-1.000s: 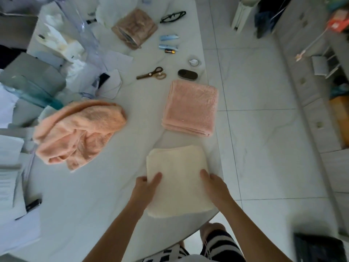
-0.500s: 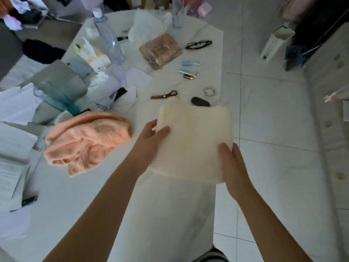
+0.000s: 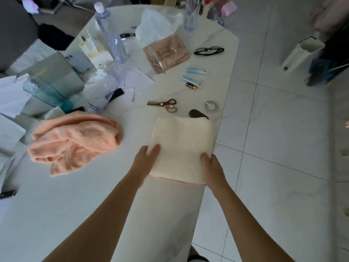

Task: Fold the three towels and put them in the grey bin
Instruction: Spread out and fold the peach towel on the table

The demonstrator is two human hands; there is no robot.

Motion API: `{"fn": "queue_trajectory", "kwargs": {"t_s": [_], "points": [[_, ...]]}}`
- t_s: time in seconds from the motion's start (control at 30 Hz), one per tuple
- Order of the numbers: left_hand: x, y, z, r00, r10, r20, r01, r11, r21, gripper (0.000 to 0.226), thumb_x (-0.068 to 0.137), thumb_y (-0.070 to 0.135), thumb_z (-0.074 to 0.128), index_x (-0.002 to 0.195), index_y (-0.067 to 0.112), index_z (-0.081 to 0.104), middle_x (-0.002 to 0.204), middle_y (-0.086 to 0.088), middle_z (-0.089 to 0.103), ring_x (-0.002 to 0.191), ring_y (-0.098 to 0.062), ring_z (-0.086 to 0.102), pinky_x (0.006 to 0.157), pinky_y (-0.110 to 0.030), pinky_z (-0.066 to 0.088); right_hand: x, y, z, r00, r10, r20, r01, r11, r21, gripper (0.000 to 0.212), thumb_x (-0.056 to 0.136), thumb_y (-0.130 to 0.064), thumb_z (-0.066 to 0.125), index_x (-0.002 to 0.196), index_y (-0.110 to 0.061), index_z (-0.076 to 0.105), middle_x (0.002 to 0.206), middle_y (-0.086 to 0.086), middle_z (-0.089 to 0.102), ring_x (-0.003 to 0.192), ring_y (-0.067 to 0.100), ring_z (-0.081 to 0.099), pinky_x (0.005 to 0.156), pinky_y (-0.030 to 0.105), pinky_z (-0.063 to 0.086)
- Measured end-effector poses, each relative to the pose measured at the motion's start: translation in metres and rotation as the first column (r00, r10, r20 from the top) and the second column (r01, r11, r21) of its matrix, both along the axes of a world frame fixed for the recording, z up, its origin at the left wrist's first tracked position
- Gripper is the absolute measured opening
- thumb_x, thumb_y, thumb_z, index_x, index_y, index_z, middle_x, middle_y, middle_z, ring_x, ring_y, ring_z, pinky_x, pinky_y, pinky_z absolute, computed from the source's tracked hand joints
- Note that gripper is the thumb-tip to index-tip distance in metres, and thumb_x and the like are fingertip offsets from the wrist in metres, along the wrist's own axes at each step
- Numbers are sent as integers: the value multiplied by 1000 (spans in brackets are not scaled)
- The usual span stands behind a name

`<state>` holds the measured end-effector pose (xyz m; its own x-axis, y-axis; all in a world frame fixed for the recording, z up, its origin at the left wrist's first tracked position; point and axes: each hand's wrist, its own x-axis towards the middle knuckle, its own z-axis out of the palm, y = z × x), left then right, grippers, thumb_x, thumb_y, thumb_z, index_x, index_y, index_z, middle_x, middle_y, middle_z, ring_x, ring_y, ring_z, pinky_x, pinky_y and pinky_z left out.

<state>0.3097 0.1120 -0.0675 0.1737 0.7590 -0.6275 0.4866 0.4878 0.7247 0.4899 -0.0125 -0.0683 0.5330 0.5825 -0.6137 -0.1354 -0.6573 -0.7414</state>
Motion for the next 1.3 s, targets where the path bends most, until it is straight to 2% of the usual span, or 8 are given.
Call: {"fn": "queue_trajectory", "kwargs": {"t_s": [0.17, 0.3, 0.4, 0.53, 0.7, 0.83, 1.03, 1.3], "points": [[-16, -37, 3, 959, 251, 136, -251, 968, -17, 40, 103, 45, 47, 126, 16, 61, 121, -6, 68, 108, -21, 64, 98, -44, 52, 12, 42, 11, 970, 204, 131, -195, 977, -84, 45, 97, -45, 45, 133, -19, 51, 111, -1, 59, 83, 2, 51, 61, 22, 38], [-47, -13, 14, 982, 150, 116, -159, 984, 80, 28, 103, 33, 51, 125, 21, 64, 118, -5, 70, 104, -24, 68, 97, -42, 54, -15, 57, 39, 735, 173, 655, -169, 983, -70, 52, 81, -22, 65, 130, -10, 51, 128, 14, 58, 110, 30, 58, 91, 43, 49], [-96, 34, 20, 997, 59, -40, -41, 931, 361, 29, 97, 16, 60, 126, 21, 63, 124, -5, 68, 100, -16, 67, 87, -21, 52, -75, 76, 55, 591, 238, 771, -393, 919, 18, 55, 79, -14, 72, 132, -9, 55, 137, 15, 54, 130, 37, 46, 113, 57, 29], [-178, 134, 17, 919, 97, -383, 174, 771, 613, 54, 91, 5, 58, 141, 24, 51, 149, -6, 51, 138, -28, 44, 116, -44, 34, -176, 99, 41, 452, 359, 817, -658, 753, 32, 37, 74, -17, 66, 110, -12, 71, 124, 9, 65, 122, 33, 57, 102, 53, 39], [-233, 190, -7, 558, -196, -807, 599, 768, 227, 76, 92, 25, 60, 156, 16, 19, 145, -16, 51, 134, -37, 46, 116, -66, 15, -260, 116, -7, 836, 526, 158, -527, 849, -34, 27, 92, -17, 63, 119, -15, 67, 120, 3, 71, 110, 19, 66, 94, 31, 48], [-238, 138, 5, 646, -233, -727, 576, 774, 264, 29, 85, 24, 45, 112, 20, 57, 92, 0, 68, 97, -29, 65, 105, -52, 34, -280, 142, -10, 891, 161, -423, -220, 971, -93, 33, 102, -36, 48, 124, -13, 60, 115, 6, 73, 91, 18, 70, 70, 29, 47], [-263, -1, 27, 698, -577, -424, 685, 712, 158, 41, 80, 57, 52, 111, 33, 61, 111, 15, 66, 106, -12, 62, 90, -30, 47, -272, 140, -5, 982, -15, -190, 4, 998, -57, 44, 88, -37, 73, 115, -3, 66, 105, 14, 73, 97, 24, 71, 89, 41, 57], [-255, 65, 10, 932, -260, -254, 316, 925, 212, 57, 88, 64, 53, 135, 32, 52, 124, 9, 59, 113, -17, 57, 92, -36, 49, -272, 62, -4, 987, 86, -139, -89, 996, -15, 23, 87, -12, 74, 110, -11, 70, 97, 5, 78, 94, 23, 74, 82, 36, 57]]}}
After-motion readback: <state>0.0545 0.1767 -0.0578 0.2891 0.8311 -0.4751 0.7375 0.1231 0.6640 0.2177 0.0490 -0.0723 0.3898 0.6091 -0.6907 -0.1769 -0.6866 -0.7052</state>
